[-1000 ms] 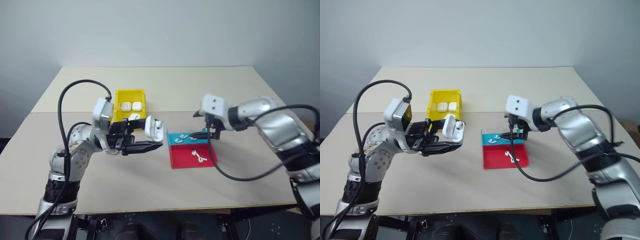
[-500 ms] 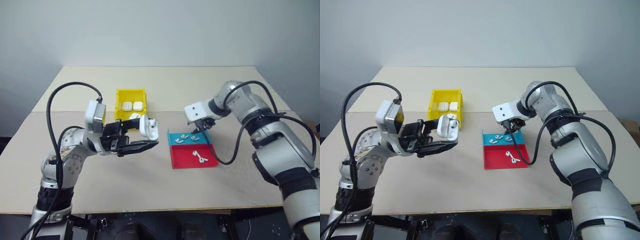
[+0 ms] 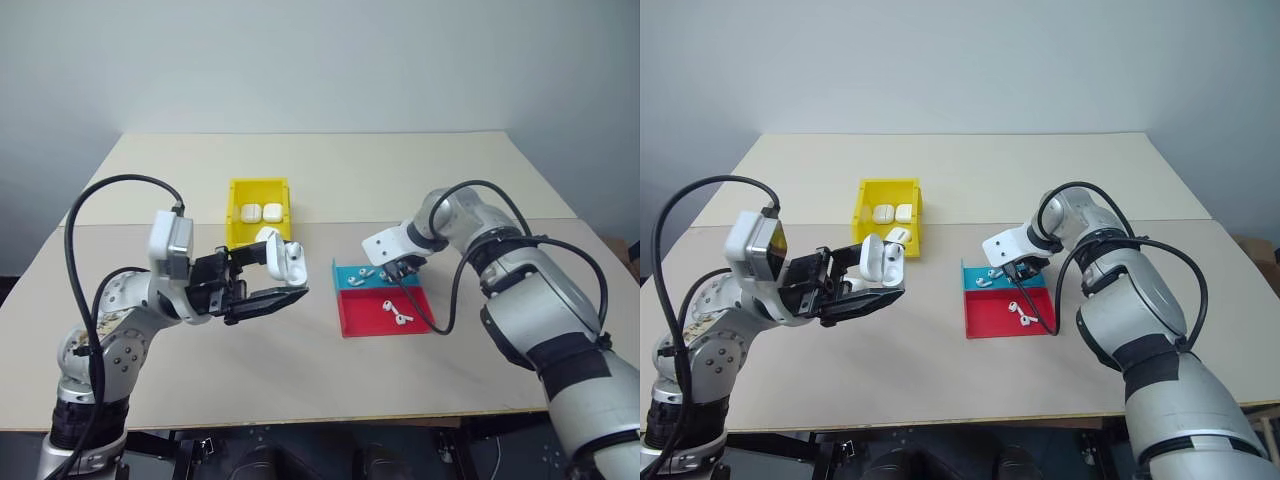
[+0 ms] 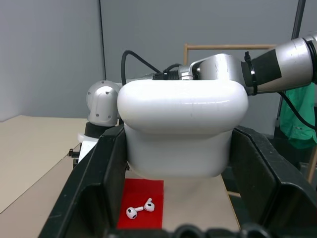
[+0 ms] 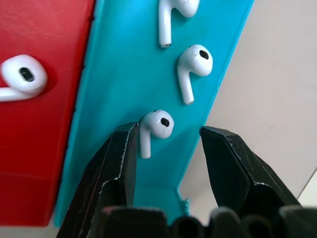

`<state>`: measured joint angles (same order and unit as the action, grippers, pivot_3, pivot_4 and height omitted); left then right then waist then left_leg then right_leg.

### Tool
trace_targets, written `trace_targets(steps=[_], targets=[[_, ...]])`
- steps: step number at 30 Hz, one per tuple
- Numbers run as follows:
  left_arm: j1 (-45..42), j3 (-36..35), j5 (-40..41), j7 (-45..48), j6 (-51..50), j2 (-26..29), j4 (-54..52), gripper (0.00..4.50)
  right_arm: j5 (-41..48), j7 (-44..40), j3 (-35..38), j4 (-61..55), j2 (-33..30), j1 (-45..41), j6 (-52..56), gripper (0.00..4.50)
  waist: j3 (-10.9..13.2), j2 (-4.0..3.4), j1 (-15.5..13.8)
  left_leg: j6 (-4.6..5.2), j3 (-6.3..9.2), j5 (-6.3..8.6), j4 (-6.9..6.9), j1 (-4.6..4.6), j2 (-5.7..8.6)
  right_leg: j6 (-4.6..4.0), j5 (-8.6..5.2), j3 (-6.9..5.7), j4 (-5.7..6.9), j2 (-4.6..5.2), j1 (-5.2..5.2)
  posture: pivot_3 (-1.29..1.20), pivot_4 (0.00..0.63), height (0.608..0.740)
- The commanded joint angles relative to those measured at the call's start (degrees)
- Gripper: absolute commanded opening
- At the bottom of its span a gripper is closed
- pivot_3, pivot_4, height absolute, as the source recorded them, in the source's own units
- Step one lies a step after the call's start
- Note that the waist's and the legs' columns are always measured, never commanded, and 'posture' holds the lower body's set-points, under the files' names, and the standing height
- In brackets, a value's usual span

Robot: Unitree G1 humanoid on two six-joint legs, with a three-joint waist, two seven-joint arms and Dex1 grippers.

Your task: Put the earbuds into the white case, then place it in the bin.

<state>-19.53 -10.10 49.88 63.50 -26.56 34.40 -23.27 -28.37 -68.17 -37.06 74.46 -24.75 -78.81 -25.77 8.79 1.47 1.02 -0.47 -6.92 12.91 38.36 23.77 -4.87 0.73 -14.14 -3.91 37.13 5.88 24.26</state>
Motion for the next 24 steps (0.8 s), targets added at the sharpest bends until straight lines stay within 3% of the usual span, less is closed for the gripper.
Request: trace_targets(steps=[1,14,21,24], targets=[[0.69,-1.07,1.69,-1.08,-0.08,0.64,-3.16,2.8,-1.61,1.2,0.78,0.49,0.07,-0.12,0.34,2.41,0.0,0.0,-0.03,0.0,0.0,0.0,0.0,0.0,0.0,0.0,0.0,0.0,0.0,0.0,0.0,0.0,0.15,0.74],[3.1,-1.64,2.92,-3.01,0.41,2.23,-5.37,2.8,-3.64,0.42,2.1,0.96,0.96,1.42,0.81,2.41,0.0,-0.01,0.03,-0.01,0.02,-0.01,-0.02,-0.08,-0.01,-0.01,0.0,0.0,0.02,-0.01,-0.06,0.0,0.15,0.74],[3.44,-1.61,3.06,-3.32,0.72,2.44,-5.59,2.8,-3.83,-1.09,2.84,1.0,0.84,1.9,0.77,0.64,-0.01,-0.01,0.03,-0.01,0.02,-0.01,-0.03,-0.18,-0.01,-0.01,0.0,0.0,0.03,-0.01,-0.13,0.0,0.15,0.74],[3.29,-1.51,2.96,-3.22,0.82,2.49,-5.38,2.8,-3.24,-1.46,3.72,1.0,1.06,2.07,2.44,0.63,-0.01,-0.01,0.03,-0.01,0.02,-0.01,-0.05,-0.18,-0.01,-0.01,0.0,0.0,0.03,-0.01,-0.13,0.0,0.15,0.74]])
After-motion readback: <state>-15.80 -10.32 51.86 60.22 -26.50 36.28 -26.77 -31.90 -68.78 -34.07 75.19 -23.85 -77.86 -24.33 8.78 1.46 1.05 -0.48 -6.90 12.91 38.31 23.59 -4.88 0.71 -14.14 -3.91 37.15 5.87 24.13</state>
